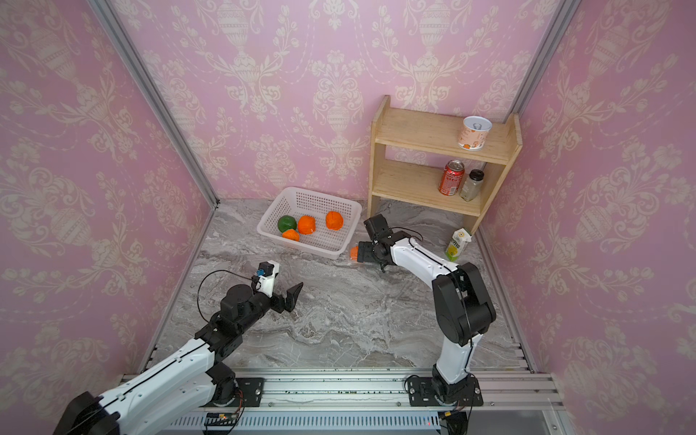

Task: Take oranges out of containers
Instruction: Adjust the packing box at the center of the board.

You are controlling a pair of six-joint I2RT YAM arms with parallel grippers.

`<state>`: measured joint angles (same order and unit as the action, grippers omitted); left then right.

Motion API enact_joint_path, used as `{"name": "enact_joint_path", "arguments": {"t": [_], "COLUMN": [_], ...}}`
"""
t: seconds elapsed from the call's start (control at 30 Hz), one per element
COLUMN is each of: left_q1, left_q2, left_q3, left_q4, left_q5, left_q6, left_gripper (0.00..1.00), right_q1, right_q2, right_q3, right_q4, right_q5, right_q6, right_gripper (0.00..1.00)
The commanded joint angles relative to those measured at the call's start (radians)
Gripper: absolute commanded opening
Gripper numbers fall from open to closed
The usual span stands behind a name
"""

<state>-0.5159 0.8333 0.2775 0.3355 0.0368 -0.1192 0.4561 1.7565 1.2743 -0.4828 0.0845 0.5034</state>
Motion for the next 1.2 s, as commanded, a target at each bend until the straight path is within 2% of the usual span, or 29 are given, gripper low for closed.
{"name": "enact_joint_path", "arguments": {"t": [0.0,0.17,0.33,0.5,0.6,0.67,0.97,1.17], "left_q1": [-0.009,-0.009,-0.009,-0.009,-0.009,-0.009,-0.009,-0.009], "left_q2": [-0.005,0.001,0.016,0.018,0.014,0.013,0.035,0.023], "left_q3": [-0.012,-0.015,-0.013,-0.019,-0.025,-0.030,-0.040,-0.053], "left_q4": [0.007,0.017,0.023,0.035,0.041,0.047,0.080,0.085], "left_q5": [-0.010,-0.009,-0.004,0.002,-0.003,-0.001,0.007,-0.029], "left_q6": [0.019,0.020,0.018,0.018,0.021,0.021,0.020,0.018], "left_gripper": [0.99,0.99,0.99,0.99,0.99,0.99,0.99,0.99], "right_q1": [0.057,0.106,0.075,-0.065,-0.110,-0.126,-0.163,-0.154], "right_q2": [-0.092,-0.240,-0.299,-0.204,-0.129,-0.092,0.167,0.241], "right_q3": [-0.067,-0.152,-0.131,-0.051,0.017,0.046,0.241,0.287], "right_q4": [-0.012,0.016,-0.001,0.029,0.018,0.037,0.022,-0.016], "right_q5": [-0.073,-0.124,-0.086,-0.123,-0.122,-0.116,-0.099,-0.084], "right_q6": [0.081,0.157,0.102,-0.001,-0.060,-0.087,-0.176,-0.187], "right_gripper": [0.92,0.93,0.95,0.95,0.96,0.99,1.00,0.98]}}
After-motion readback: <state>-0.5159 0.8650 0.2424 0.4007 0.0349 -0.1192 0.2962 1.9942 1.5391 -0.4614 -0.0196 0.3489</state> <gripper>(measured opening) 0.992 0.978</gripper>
